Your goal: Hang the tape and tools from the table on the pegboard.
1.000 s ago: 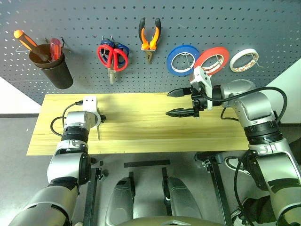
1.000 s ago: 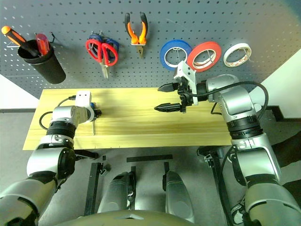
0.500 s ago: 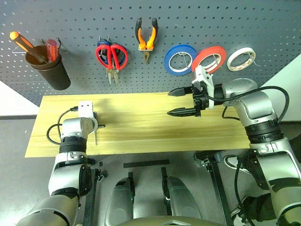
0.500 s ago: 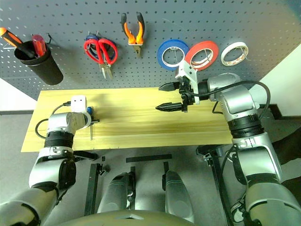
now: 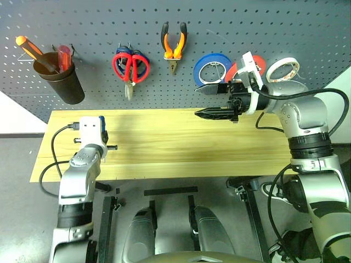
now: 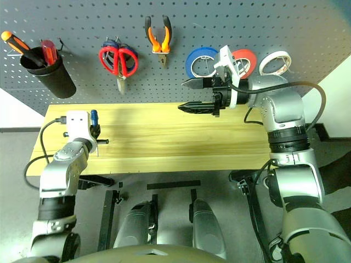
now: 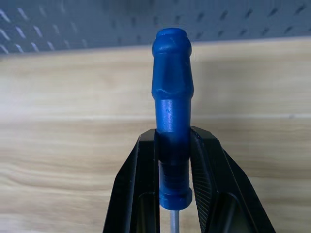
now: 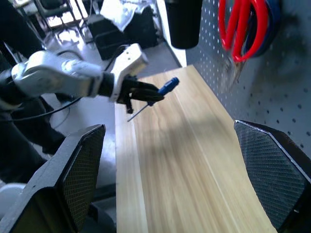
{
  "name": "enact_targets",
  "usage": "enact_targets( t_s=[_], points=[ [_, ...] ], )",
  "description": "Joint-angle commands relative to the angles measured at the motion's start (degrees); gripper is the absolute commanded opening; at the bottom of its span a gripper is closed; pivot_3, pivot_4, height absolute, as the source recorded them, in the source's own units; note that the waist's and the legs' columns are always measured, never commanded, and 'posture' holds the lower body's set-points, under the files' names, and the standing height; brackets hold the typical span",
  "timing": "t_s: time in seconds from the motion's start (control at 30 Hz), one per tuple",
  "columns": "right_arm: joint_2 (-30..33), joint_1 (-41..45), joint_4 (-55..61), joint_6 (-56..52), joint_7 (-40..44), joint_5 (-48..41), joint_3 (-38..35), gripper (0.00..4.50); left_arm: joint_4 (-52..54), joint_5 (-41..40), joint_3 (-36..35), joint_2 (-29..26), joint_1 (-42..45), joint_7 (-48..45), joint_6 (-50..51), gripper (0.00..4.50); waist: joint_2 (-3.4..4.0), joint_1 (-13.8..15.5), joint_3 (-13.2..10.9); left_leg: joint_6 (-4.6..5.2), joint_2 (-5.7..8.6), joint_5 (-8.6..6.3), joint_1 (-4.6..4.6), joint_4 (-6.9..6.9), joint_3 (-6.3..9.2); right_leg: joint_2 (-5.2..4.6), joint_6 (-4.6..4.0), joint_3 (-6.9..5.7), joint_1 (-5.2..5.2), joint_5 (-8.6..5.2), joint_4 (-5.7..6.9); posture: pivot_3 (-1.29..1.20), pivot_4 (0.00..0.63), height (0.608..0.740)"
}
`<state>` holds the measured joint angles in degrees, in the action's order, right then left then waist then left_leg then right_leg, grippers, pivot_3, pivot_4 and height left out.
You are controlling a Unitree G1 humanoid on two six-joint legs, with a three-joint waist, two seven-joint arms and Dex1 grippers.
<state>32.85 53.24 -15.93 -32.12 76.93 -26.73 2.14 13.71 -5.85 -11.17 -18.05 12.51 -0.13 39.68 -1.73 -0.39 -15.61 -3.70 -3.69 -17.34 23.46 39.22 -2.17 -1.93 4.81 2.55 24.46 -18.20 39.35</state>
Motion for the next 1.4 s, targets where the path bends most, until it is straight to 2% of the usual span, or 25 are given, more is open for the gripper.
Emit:
enact_targets(
  t_s=[0.03, 0.33, 0.47, 0.73, 0.93, 1.17, 1.4],
  points=[
    [-0.70, 3.41, 0.32, -1.15, -0.82, -4.20, -4.39, 4.50, 6.83, 2.58, 0.61, -0.99, -2.86, -0.35, -5.90, 0.52, 0.07, 0.11, 0.28, 0.00, 0.00, 0.00, 0.00, 0.00, -0.01, 0.00, 0.00, 0.00, 0.00, 0.00, 0.00, 0.10, 0.155, 0.740],
    [-0.93, 7.49, -0.75, 0.59, -1.21, -5.98, -6.57, 4.50, 10.58, 1.56, -0.84, -2.11, 0.73, -3.66, -18.23, 0.52, 0.01, 1.42, 2.52, -0.01, 0.02, 0.01, 0.00, 0.00, -0.26, 0.10, 0.00, 0.00, 0.00, 0.00, 0.00, 0.11, 0.111, 0.740],
    [-1.04, 8.43, -2.02, 1.94, -1.20, -5.36, -6.28, 4.50, 11.68, 1.38, -1.00, -2.70, 4.46, -4.10, -17.68, 0.52, -0.09, 1.46, 3.61, 0.00, 0.06, 0.00, 0.00, 0.00, -0.29, 0.09, 0.00, 0.01, -0.01, 0.00, -0.01, 0.11, 0.105, 0.740],
    [-0.74, 8.48, -2.95, 3.38, -1.08, -4.87, -5.75, 4.50, 14.12, 2.50, -0.93, -4.06, 18.83, -2.38, -16.22, 0.52, -0.11, 1.35, 4.15, -0.02, 0.04, 0.01, 0.00, 0.02, -0.28, 0.17, -0.01, 0.05, -0.01, 0.01, 0.01, 0.11, 0.101, 0.740],
    [-0.75, 8.23, -2.81, 3.66, -1.34, -4.66, -5.59, 4.50, 5.05, 2.81, -3.83, -6.37, 25.59, -2.17, -20.96, 0.52, -0.03, 1.20, 4.28, -0.02, -0.02, 0.02, -0.05, 0.00, -0.29, 0.26, -0.01, 0.07, 0.01, 0.01, 0.08, 0.11, 0.099, 0.740],
    [-0.57, 7.85, -2.20, 3.88, -1.74, -4.08, -5.64, 4.50, -7.42, 1.71, -5.37, -7.58, 28.06, -3.35, -28.17, 0.52, 0.04, 1.31, 4.45, -0.03, 0.00, 0.02, -0.05, 0.04, -0.33, 0.23, -0.01, 0.07, 0.01, 0.01, 0.09, 0.11, 0.104, 0.740],
    [0.73, 6.31, -0.68, 4.44, -1.87, -2.08, -4.28, 4.50, -14.78, 1.56, -5.42, -7.89, 28.74, -3.90, -34.51, 0.52, 0.05, 1.27, 4.45, -0.03, 0.01, 0.02, -0.04, 0.04, -0.33, 0.23, -0.01, 0.07, 0.01, 0.01, 0.09, 0.09, 0.119, 0.740]
  ],
)
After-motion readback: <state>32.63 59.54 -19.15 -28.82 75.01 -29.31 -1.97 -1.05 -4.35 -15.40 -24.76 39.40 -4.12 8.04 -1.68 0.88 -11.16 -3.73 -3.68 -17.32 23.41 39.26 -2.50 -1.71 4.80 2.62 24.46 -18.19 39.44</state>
